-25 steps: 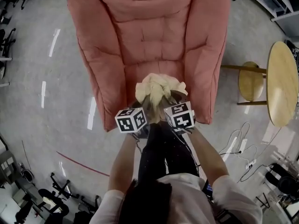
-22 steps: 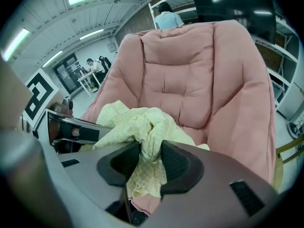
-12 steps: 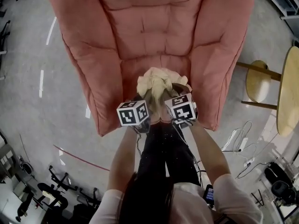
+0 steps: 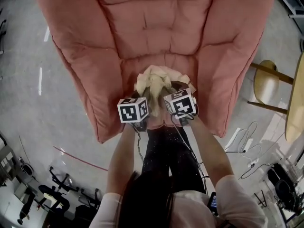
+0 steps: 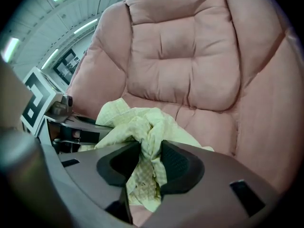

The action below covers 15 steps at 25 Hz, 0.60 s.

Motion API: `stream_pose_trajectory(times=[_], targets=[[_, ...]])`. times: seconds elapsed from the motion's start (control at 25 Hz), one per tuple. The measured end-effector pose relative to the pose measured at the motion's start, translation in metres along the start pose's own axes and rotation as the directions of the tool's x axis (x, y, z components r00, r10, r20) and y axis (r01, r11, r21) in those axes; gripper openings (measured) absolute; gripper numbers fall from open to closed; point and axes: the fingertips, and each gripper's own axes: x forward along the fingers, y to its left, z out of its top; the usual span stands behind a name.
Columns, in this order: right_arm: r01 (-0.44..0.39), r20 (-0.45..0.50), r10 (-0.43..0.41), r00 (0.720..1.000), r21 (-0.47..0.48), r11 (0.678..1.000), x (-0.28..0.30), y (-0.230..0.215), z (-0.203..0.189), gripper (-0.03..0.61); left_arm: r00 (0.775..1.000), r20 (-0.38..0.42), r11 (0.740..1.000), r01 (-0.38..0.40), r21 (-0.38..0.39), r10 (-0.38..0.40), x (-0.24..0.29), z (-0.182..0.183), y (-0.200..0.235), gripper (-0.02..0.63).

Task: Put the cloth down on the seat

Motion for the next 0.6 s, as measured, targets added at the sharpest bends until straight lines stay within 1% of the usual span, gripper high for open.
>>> stream_pose_trajectory(times=[0.12, 0.24, 0.32, 0.48, 0.6], targets=[[-0.014, -0.017, 0.014, 1.000, 0.011, 1.000, 0.008, -0.005, -0.003, 0.161, 0.999, -0.047, 1.000, 0.019, -0.020, -0.020, 0.012, -0.005, 0.000, 0.048], [-0.059, -0.045, 0.062, 0.997, 0.077, 0.995, 0.017, -0.008, -0.012, 0.164, 0.997, -0.081, 1.000, 0.016, -0.026, -0.018, 0.021, -0.009, 0.003, 0.048], [-0.073, -0.051, 0.079, 0.996, 0.116, 0.991, 0.022, -0.009, -0.014, 0.166, 0.997, -0.082, 1.000, 0.011, -0.028, -0.014, 0.025, -0.011, 0.006, 0.048], [-0.055, -0.050, 0.060, 0.997, 0.095, 0.994, 0.029, -0.005, -0.016, 0.166, 0.995, -0.096, 0.997, 0.014, -0.078, -0.022, 0.028, -0.018, 0.010, 0.048], [-0.057, -0.036, 0.062, 0.997, 0.118, 0.991, 0.029, -0.008, -0.019, 0.170, 0.991, -0.120, 0.995, 0.039, -0.096, -0.051, 0.030, -0.019, 0.007, 0.048]])
